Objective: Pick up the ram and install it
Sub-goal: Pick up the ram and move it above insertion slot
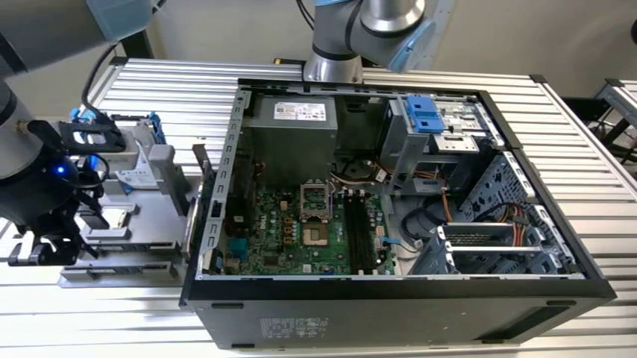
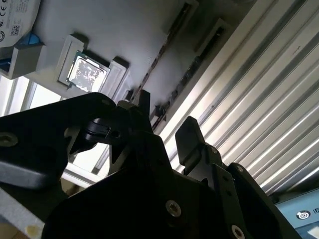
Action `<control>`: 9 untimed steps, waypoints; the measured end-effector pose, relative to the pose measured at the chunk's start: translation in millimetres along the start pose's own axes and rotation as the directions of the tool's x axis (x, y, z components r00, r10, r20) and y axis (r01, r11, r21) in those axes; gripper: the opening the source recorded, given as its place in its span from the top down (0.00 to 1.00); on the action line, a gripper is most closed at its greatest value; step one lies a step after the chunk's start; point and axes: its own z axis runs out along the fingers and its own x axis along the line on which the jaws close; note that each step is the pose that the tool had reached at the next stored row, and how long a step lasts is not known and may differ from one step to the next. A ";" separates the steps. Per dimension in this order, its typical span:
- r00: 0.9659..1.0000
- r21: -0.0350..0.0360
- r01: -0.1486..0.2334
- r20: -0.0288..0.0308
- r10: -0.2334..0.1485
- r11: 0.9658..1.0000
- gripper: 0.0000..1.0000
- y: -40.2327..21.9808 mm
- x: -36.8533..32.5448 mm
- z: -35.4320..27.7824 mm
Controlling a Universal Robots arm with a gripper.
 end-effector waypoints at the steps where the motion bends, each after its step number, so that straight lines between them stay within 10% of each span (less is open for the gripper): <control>1: 1.000 0.000 0.000 0.000 0.000 1.000 0.00 0.3 0.3 1.8; 9: 1.000 0.000 0.001 0.000 -0.001 1.000 0.00 1.7 2.8 16.2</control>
